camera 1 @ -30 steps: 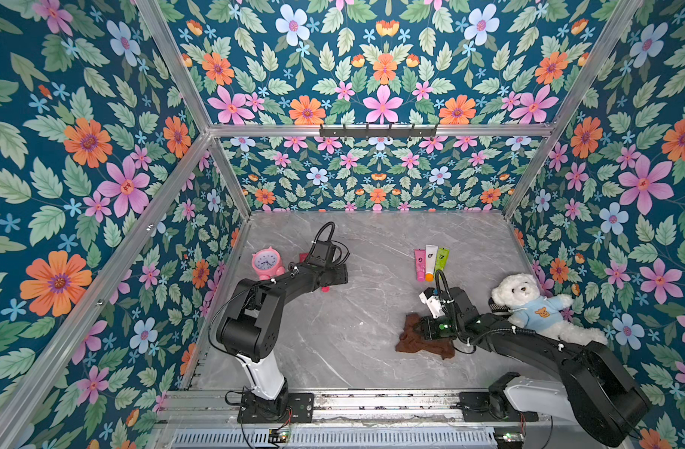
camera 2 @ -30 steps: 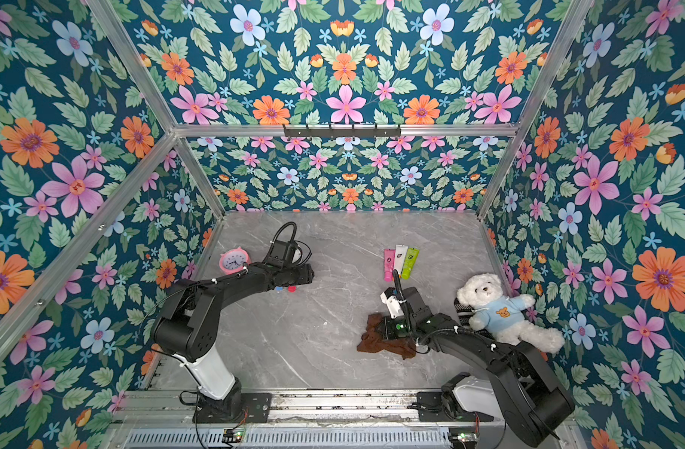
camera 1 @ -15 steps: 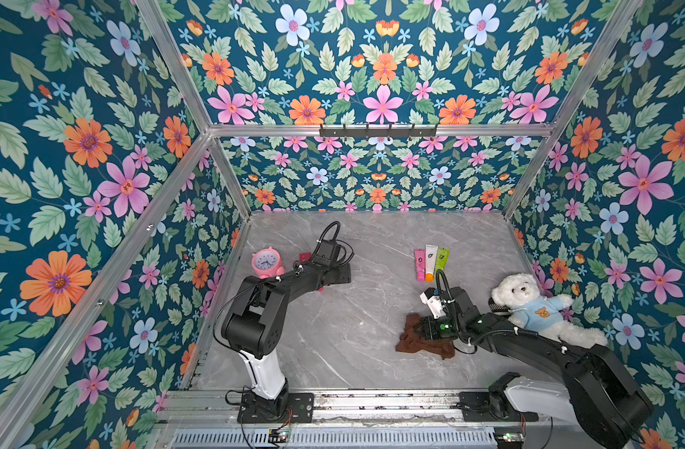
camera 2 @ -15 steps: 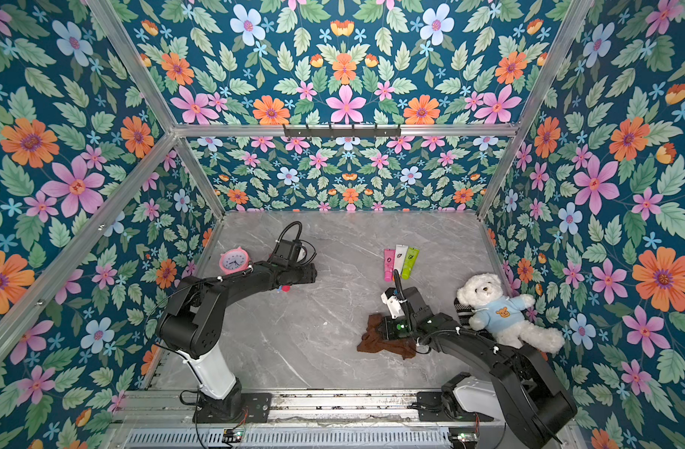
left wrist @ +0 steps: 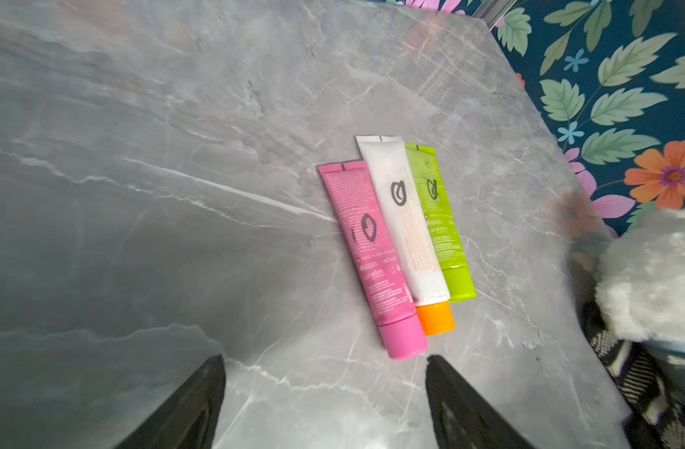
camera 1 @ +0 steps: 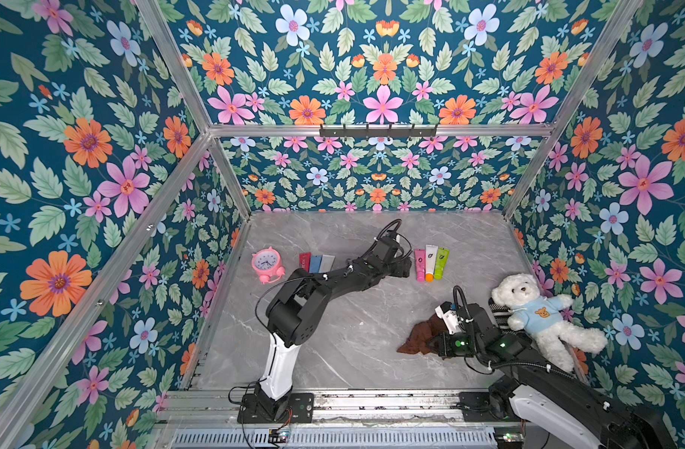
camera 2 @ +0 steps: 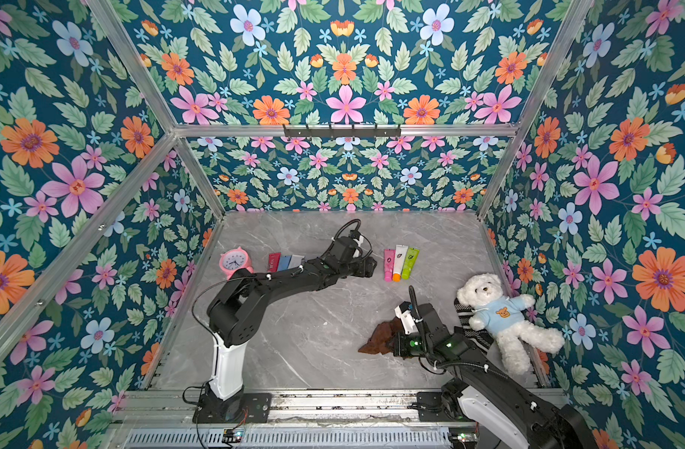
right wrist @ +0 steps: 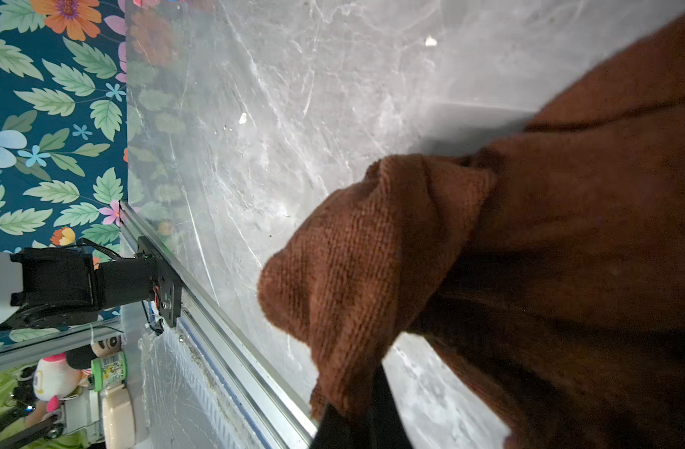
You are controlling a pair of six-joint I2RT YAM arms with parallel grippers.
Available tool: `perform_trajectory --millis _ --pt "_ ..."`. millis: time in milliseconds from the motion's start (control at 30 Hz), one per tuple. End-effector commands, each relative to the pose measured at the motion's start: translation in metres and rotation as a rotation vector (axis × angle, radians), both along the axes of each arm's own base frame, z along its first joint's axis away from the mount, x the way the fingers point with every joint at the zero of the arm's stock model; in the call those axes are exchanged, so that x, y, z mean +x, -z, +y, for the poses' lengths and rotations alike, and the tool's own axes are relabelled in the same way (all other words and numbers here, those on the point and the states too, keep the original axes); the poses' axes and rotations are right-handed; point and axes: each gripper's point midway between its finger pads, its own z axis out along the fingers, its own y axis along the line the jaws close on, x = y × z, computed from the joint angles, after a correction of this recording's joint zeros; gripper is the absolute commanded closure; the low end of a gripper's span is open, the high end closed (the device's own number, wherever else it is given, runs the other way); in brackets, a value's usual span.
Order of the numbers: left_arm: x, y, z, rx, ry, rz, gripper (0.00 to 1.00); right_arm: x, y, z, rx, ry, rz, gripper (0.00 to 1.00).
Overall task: Wipe the surface of the toothpaste tube
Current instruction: Move the toothpaste to the center of the board.
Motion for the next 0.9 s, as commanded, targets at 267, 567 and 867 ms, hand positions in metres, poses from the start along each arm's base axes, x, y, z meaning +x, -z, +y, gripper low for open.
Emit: perform_trajectory --millis 267,567,867 --pt "0.002 0.026 -0.045 0.041 -0.015 -0.030 0.19 -0.003 0.007 -0.001 -0.010 0.024 0.061 1.00" --pt "-0.007 0.042 -0.043 0.090 -0.011 -0.013 0.20 -0.002 0.007 0.000 -0.012 0.023 0.060 1.00" --pt "-0.021 0.055 -0.041 0.089 0.007 0.027 0.22 0.000 0.006 0.000 -0.009 0.021 0.050 1.00"
